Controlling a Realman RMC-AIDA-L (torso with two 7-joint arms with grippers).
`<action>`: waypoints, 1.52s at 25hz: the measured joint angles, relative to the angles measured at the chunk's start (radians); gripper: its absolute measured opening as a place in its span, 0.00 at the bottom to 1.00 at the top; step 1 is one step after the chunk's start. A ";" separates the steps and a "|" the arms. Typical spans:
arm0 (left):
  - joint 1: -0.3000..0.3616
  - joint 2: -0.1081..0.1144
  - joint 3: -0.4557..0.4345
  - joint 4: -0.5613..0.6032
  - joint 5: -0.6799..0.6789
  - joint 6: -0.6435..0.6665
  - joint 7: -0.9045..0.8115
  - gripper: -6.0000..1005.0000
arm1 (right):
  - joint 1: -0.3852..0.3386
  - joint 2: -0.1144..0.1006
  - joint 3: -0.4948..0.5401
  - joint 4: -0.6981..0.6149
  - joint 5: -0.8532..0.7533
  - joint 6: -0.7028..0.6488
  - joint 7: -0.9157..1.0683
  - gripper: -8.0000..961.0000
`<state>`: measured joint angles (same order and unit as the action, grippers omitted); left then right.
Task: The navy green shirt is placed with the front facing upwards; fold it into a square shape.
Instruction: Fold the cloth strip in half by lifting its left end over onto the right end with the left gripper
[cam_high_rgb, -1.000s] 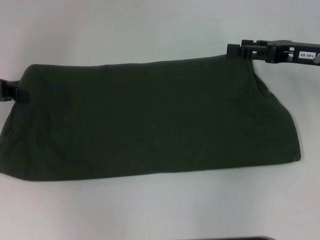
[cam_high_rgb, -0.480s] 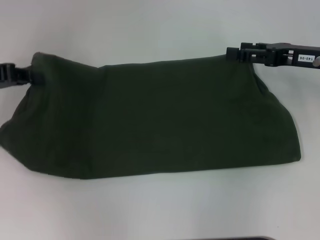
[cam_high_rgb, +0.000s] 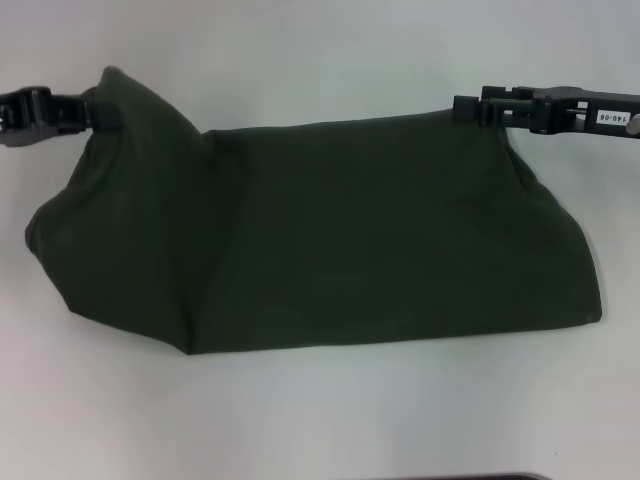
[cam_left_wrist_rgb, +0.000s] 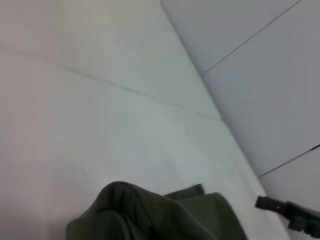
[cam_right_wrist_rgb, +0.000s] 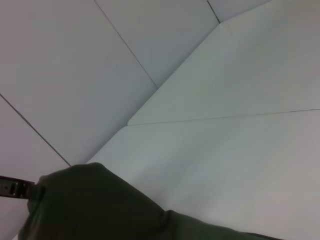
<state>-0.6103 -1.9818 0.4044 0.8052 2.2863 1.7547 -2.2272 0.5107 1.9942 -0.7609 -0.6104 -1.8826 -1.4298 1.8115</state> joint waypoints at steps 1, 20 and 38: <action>0.001 0.000 0.000 0.000 -0.010 0.004 0.000 0.02 | 0.000 0.000 0.000 0.000 0.000 0.000 0.000 0.95; -0.042 -0.063 0.016 -0.003 -0.180 0.043 0.015 0.02 | 0.009 -0.004 0.010 -0.007 0.006 -0.030 0.010 0.95; -0.118 -0.179 0.138 -0.130 -0.302 -0.069 0.085 0.02 | -0.012 -0.035 0.192 -0.021 0.011 -0.099 0.004 0.95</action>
<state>-0.7282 -2.1613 0.5423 0.6751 1.9840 1.6858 -2.1421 0.4990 1.9590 -0.5688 -0.6313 -1.8714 -1.5293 1.8151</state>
